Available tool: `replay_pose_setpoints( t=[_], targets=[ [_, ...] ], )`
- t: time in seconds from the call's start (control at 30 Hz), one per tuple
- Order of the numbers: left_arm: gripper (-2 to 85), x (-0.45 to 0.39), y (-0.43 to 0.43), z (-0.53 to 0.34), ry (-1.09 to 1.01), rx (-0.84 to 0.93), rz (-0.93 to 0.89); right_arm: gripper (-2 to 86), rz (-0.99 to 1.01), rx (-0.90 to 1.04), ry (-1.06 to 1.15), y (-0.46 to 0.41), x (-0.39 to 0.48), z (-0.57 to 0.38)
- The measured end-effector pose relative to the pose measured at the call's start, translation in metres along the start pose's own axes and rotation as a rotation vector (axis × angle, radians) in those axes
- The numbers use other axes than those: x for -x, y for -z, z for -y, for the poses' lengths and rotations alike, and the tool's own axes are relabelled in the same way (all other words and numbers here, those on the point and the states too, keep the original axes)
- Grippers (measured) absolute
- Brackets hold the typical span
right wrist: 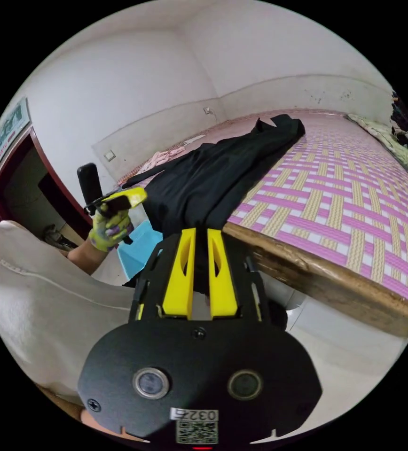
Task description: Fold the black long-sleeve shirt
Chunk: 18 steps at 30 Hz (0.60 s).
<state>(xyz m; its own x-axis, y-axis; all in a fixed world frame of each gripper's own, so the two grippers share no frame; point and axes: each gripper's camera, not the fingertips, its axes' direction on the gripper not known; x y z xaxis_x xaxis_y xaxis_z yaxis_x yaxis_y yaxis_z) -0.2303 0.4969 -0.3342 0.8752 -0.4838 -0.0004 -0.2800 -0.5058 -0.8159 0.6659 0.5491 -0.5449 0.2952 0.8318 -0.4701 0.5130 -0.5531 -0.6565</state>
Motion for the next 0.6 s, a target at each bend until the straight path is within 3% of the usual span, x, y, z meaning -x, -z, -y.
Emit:
replay_pose_setpoints(
  t=[0.17,0.4,0.6],
  targets=[
    [-0.9,0.002,-0.037,0.011,0.033,0.151,0.106,6.3,0.043,0.021,-0.021,-0.015,-0.008,-0.017],
    [-0.9,0.007,-0.035,-0.002,0.040,0.145,0.081,1.9,0.044,0.049,0.002,-0.037,-0.014,-0.024],
    [-0.9,0.006,-0.032,-0.011,-0.011,0.158,0.102,-0.9,-0.094,-0.067,0.099,0.020,0.029,-0.041]
  ],
)
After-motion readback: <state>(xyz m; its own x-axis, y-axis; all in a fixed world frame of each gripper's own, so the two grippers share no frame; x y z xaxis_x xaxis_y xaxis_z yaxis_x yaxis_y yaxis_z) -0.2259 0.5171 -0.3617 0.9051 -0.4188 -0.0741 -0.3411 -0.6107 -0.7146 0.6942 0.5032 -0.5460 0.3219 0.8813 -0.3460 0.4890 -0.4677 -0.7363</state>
